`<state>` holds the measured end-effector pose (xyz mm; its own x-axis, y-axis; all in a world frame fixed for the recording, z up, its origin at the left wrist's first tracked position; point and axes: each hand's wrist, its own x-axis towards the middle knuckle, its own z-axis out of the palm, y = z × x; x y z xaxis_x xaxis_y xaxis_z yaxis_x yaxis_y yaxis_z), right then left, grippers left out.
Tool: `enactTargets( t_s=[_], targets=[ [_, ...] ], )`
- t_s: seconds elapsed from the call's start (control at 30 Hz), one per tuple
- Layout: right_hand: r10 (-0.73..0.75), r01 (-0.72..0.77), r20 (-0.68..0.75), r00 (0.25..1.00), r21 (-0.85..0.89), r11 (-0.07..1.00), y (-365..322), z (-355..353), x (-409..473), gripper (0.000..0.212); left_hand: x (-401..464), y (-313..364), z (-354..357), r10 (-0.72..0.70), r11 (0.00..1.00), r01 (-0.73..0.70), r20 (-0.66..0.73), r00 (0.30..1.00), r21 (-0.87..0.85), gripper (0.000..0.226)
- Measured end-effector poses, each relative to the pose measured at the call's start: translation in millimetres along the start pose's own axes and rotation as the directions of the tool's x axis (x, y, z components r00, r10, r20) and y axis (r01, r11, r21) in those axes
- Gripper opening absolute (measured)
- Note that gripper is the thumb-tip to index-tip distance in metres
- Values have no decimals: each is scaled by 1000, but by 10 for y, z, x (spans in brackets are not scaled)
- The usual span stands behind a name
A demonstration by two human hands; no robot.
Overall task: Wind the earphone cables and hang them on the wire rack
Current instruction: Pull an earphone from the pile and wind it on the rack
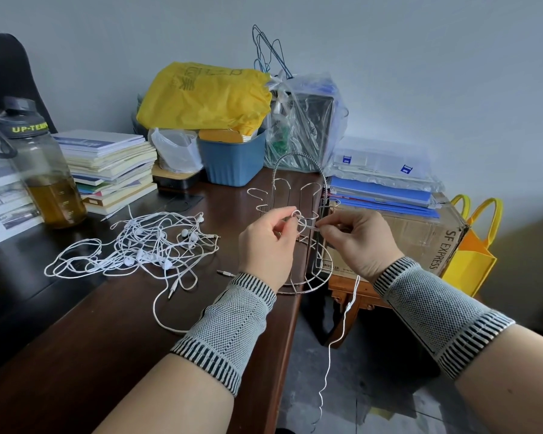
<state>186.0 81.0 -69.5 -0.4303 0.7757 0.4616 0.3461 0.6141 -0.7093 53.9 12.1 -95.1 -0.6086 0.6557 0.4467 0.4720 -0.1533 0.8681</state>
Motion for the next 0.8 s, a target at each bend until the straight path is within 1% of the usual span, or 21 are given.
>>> enactTargets(
  t_s=[0.07, 0.2, 0.3, 0.4, 0.57, 0.67, 0.8],
  targets=[
    [-20, 20, 23, 1000, -11, 1000, 17, 11, -14, 11, -3, -1, 1, 3, 1000, -3, -2, 1000, 19, 14],
    [-19, 22, 87, 996, -41, 999, 55, 41, -50, 6, -12, 14, 4, 7, 1000, -6, -12, 1000, 26, 9],
    [-1, 8, 127, 992, -54, 998, 69, 63, -60, 7, -12, 16, -1, 9, 1000, -9, -13, 1000, 8, 7],
    [35, -27, 158, 987, -53, 998, 57, 73, -66, 13, -14, 6, -6, 19, 1000, -19, -9, 1000, -1, 7],
    [87, -99, 178, 980, 56, 994, -3, 72, -74, 18, -20, 3, 0, 33, 999, -32, -2, 999, 28, 10],
    [71, -85, 172, 982, 76, 993, -21, 74, -75, 23, -32, 1, -10, 68, 994, -66, -18, 998, 92, 12],
    [7, -17, 163, 987, 60, 998, -17, 86, -90, 17, -57, -2, -36, 123, 986, -121, -12, 992, 119, 15]
  ],
)
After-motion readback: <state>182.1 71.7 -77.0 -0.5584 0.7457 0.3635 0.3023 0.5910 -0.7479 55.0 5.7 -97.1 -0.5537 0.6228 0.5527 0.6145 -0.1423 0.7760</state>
